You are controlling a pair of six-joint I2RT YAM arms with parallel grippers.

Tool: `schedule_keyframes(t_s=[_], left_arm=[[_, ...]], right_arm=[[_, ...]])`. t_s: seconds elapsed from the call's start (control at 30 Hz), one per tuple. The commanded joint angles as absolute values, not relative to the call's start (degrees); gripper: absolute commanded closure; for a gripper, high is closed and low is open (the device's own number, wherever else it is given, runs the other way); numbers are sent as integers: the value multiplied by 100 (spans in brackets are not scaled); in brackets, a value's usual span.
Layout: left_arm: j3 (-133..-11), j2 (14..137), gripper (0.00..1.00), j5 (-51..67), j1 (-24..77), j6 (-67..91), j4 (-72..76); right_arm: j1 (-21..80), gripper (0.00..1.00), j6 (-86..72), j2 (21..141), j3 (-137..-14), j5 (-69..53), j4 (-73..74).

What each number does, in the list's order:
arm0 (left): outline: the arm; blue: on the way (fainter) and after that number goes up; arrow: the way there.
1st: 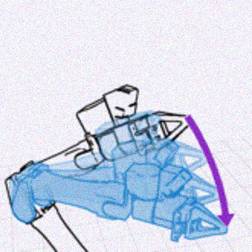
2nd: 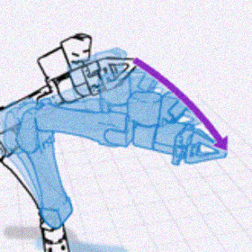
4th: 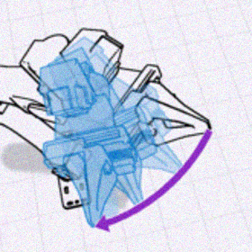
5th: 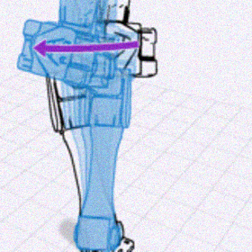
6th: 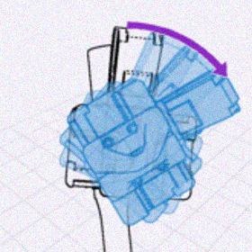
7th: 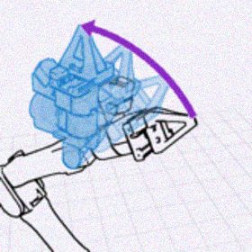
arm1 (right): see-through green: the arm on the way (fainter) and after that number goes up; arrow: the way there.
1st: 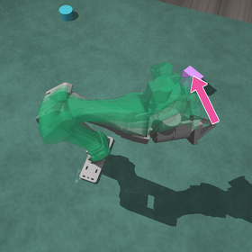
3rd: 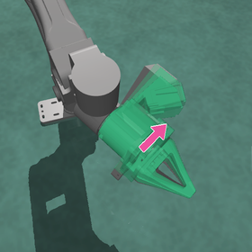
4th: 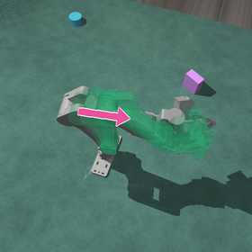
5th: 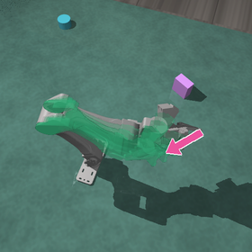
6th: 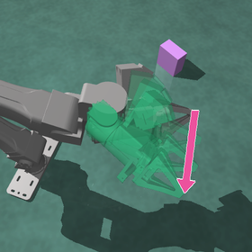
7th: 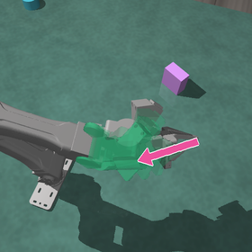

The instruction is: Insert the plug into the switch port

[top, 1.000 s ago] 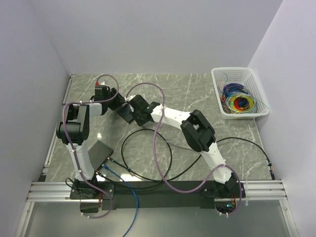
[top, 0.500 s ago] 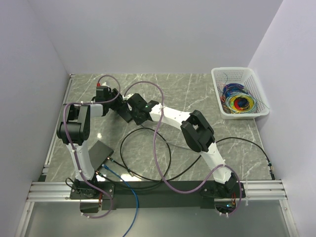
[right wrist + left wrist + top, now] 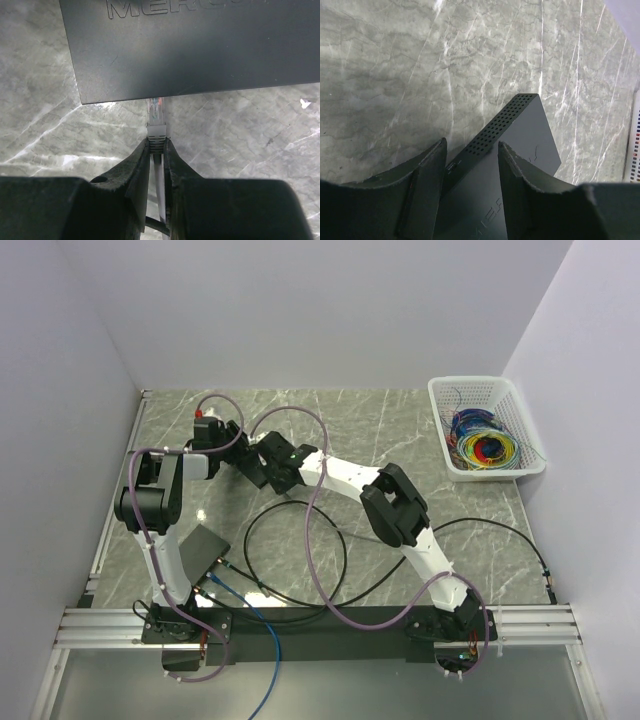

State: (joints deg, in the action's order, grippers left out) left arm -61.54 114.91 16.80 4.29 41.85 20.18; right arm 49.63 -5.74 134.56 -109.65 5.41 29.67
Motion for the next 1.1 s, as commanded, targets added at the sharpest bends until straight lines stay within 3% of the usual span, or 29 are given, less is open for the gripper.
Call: schedule_keyframes(t_s=[0.0, 1.07], left_arm=[[-5915, 11452, 48, 2004, 519, 4306, 1503], [-5300, 11285, 49, 2232, 519, 4368, 1898]], right_arm=[[4992, 100, -668, 13483, -11224, 563, 2523], [5036, 100, -686, 13087, -11505, 843, 2426]])
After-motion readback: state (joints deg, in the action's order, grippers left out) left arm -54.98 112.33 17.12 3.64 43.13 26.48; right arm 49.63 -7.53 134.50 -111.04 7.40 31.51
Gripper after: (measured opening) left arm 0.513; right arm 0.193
